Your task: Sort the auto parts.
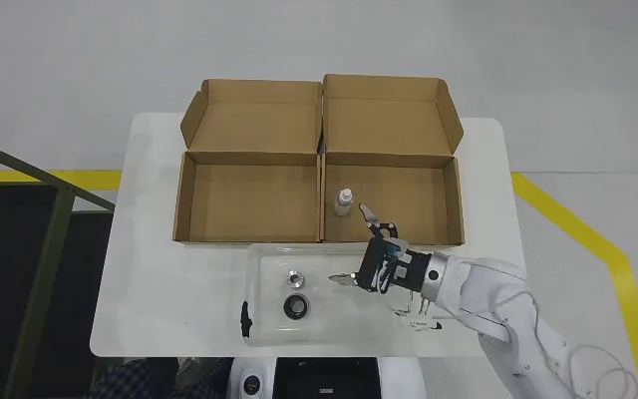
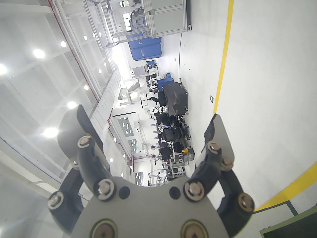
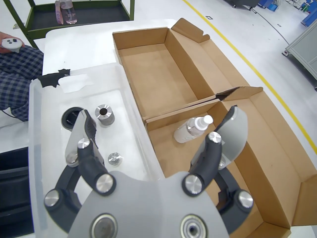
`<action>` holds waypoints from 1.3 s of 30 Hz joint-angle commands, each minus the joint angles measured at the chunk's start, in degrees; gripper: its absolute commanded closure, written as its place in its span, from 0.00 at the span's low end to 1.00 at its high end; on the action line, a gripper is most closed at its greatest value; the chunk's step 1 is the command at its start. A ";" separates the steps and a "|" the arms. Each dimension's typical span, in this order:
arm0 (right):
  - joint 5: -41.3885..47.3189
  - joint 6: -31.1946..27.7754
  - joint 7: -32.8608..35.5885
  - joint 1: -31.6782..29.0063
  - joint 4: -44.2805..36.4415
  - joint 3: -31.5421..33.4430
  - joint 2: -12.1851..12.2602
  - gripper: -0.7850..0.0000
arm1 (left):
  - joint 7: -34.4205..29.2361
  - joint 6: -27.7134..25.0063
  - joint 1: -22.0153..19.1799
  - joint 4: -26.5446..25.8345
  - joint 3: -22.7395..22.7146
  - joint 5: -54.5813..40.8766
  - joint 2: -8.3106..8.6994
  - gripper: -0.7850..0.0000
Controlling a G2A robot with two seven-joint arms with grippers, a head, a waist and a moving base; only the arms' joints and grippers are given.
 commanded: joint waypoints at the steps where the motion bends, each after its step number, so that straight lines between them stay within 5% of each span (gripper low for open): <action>1: -1.40 -0.72 -0.09 -1.09 -0.74 -0.17 0.17 0.00 | 0.00 0.00 0.00 0.00 0.00 0.00 0.00 0.00; 39: -18.67 -3.68 1.96 -2.43 1.95 -9.03 1.08 0.05 | 0.00 0.00 0.00 0.00 0.00 0.00 0.00 0.00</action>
